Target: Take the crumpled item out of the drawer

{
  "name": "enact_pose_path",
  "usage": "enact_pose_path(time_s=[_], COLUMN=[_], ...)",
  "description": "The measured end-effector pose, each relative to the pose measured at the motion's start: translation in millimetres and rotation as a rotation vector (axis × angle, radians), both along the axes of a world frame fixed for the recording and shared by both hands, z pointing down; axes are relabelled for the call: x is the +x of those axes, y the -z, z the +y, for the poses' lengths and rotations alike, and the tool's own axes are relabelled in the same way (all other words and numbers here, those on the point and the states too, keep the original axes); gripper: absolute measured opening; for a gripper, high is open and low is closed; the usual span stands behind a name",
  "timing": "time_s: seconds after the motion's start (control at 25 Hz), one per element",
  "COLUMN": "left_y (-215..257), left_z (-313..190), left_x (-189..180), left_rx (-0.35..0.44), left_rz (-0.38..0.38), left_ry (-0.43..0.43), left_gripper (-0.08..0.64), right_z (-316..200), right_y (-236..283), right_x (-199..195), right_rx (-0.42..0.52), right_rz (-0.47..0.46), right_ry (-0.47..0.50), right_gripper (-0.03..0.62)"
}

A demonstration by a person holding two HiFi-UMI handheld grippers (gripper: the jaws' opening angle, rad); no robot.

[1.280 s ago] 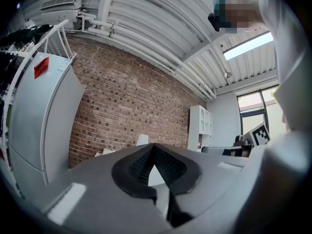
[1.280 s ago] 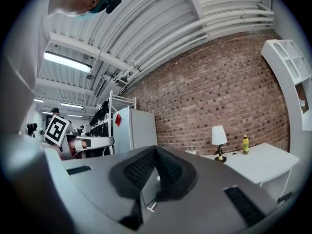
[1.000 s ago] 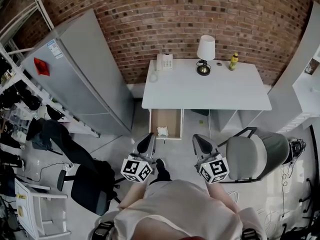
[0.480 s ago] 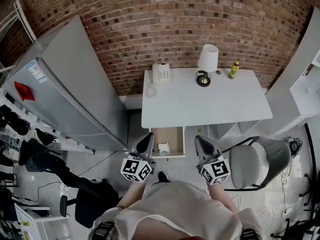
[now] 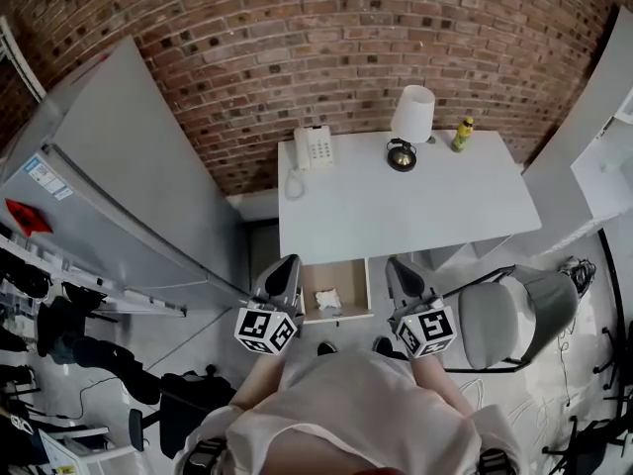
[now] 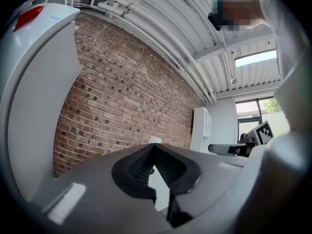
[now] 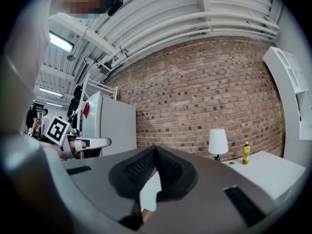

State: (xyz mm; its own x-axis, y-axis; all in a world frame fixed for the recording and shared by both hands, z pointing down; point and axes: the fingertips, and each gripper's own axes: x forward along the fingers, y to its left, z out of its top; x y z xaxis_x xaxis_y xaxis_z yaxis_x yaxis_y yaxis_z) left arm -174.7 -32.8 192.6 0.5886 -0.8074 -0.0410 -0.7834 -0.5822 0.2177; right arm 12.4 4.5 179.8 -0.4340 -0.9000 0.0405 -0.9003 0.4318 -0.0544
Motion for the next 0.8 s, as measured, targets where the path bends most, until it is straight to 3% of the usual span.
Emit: enact_pose_path(time_s=[0.64,0.8], left_y=[-24,-49], left_z=[-24,-27], left_x=[29,33], left_rx=[-0.071,-0.132], left_rz=[-0.021,-0.045], left_ry=[0.118,0.128], left_gripper=[0.009,0.011], right_z=[-44,-49], right_y=[-26,-48], right_x=[45,49], right_rx=[-0.085,-0.131], right_rz=[0.000,-0.012], right_ry=[0.063,0.086], right_gripper=[-0.012,-0.012])
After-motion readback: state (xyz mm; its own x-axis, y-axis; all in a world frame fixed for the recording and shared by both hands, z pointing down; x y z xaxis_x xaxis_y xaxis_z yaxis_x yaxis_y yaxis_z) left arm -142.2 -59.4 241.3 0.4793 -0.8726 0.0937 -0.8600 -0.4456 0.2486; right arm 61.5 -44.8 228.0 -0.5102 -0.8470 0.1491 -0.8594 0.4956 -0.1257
